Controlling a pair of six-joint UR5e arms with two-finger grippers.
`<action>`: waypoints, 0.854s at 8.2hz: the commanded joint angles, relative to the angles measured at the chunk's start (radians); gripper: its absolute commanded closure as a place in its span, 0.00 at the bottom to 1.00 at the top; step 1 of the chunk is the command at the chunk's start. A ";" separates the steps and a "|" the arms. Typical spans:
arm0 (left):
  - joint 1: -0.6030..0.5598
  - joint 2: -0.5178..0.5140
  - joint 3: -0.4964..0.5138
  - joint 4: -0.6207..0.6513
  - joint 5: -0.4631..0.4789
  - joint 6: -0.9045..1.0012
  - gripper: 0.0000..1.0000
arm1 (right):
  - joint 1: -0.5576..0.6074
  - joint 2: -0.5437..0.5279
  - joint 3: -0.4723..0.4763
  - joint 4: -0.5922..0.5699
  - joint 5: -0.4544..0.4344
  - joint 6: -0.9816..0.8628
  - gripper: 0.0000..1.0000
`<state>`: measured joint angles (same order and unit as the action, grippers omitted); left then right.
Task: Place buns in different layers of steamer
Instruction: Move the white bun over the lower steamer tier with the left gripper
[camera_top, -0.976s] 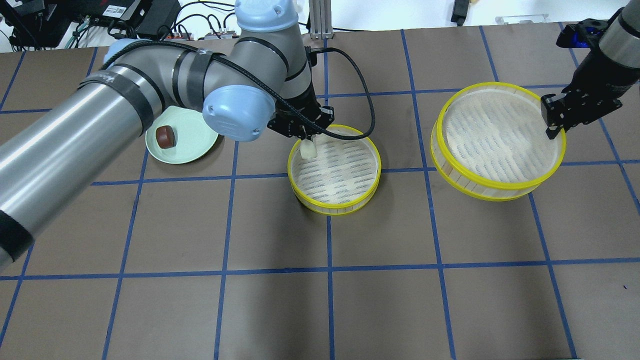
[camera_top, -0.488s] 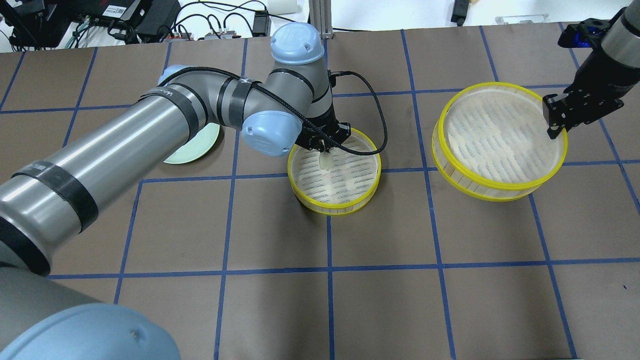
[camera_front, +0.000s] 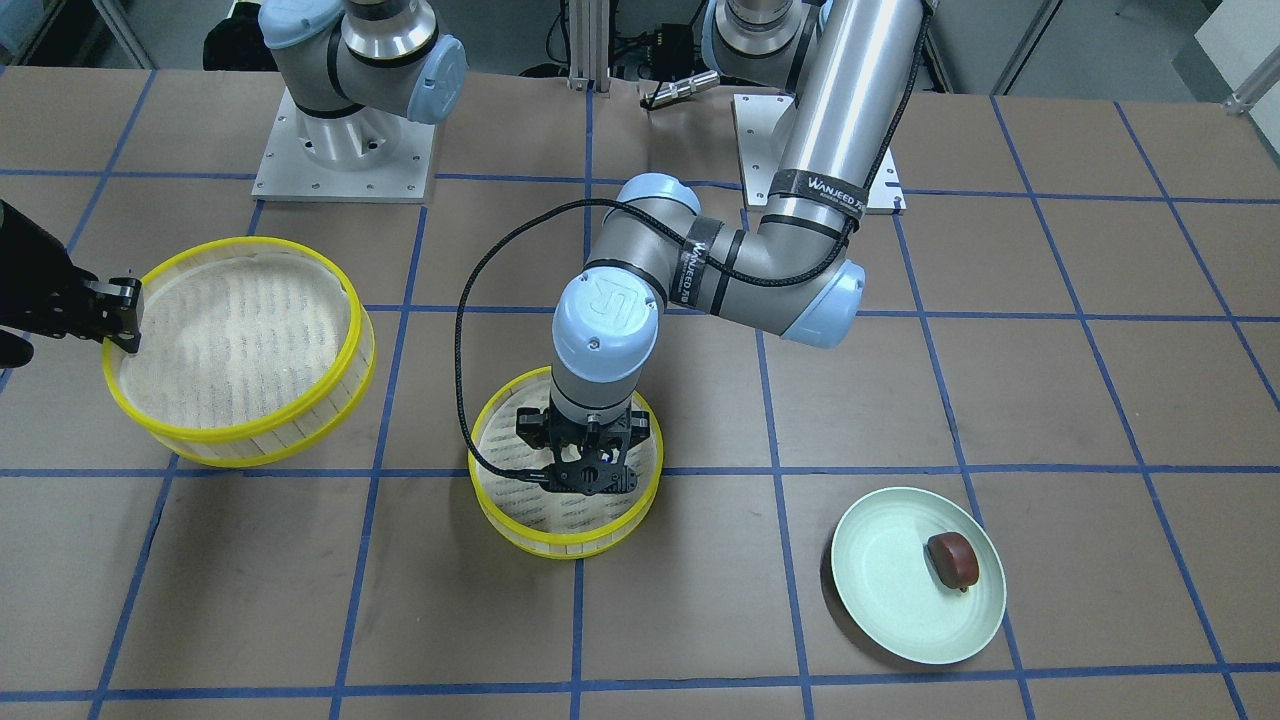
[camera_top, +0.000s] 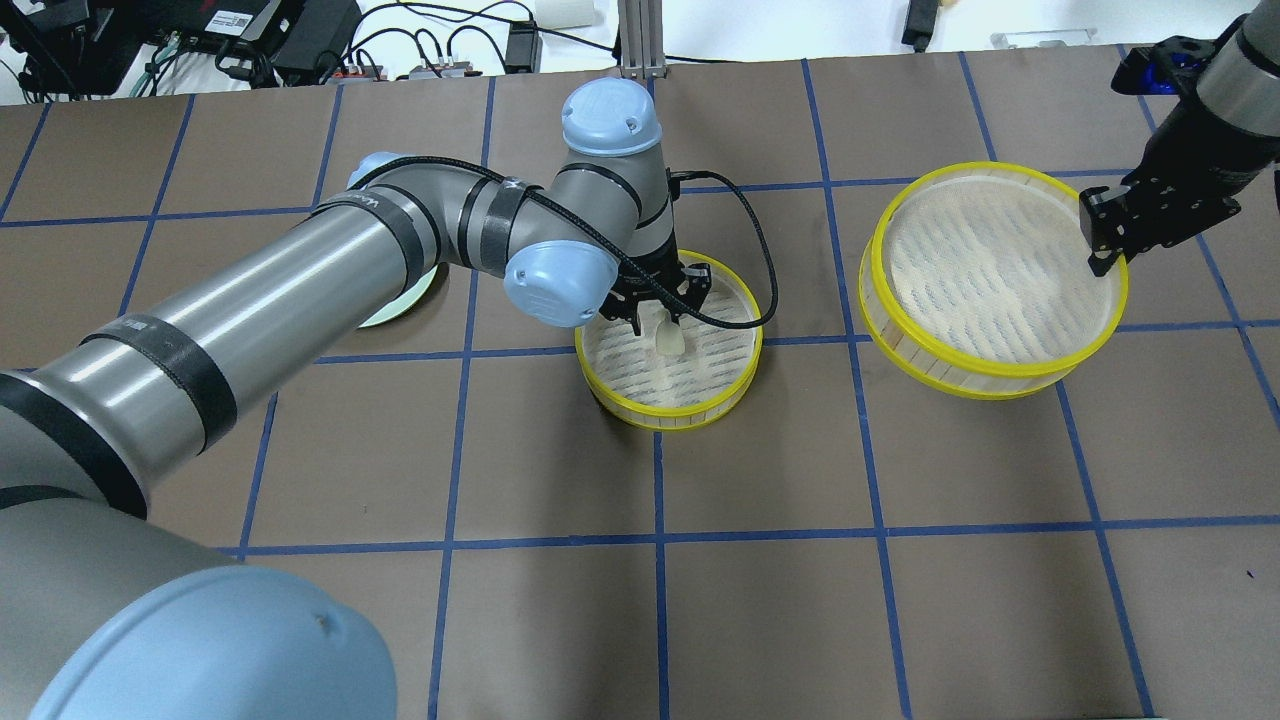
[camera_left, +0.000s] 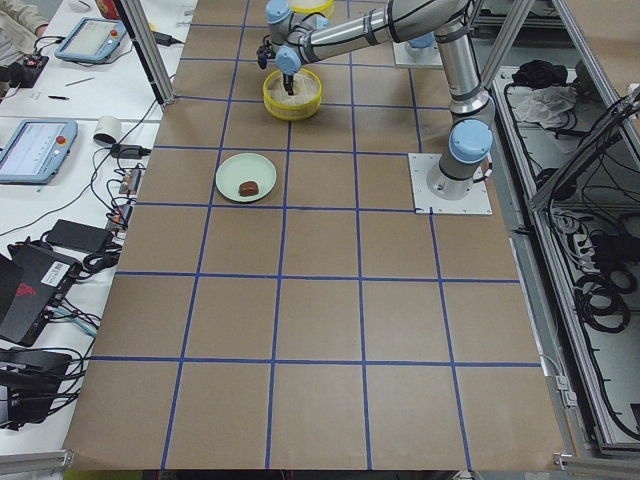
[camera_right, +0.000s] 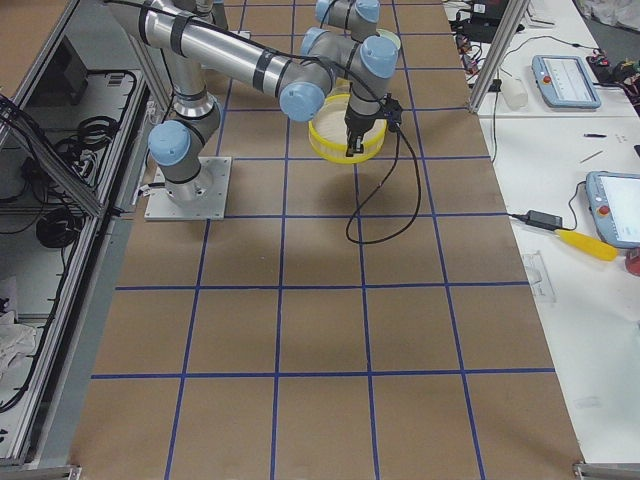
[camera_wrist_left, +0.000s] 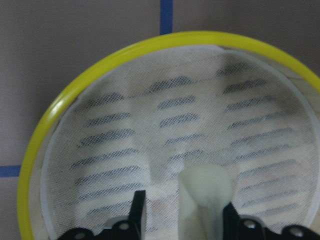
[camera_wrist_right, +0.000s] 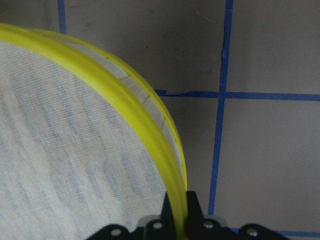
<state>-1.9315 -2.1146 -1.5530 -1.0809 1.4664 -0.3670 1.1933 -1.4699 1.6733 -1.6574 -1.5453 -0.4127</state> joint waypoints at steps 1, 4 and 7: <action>-0.006 0.042 0.010 -0.014 0.009 0.000 0.10 | 0.012 0.000 0.000 -0.002 0.008 0.018 1.00; -0.003 0.088 0.013 -0.019 0.018 0.005 0.09 | 0.068 0.006 -0.001 -0.007 0.007 0.071 1.00; 0.003 0.090 0.013 -0.020 0.034 0.013 0.07 | 0.068 0.009 -0.001 -0.007 0.005 0.072 1.00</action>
<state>-1.9305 -2.0264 -1.5398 -1.0996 1.4858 -0.3570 1.2583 -1.4625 1.6715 -1.6636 -1.5396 -0.3434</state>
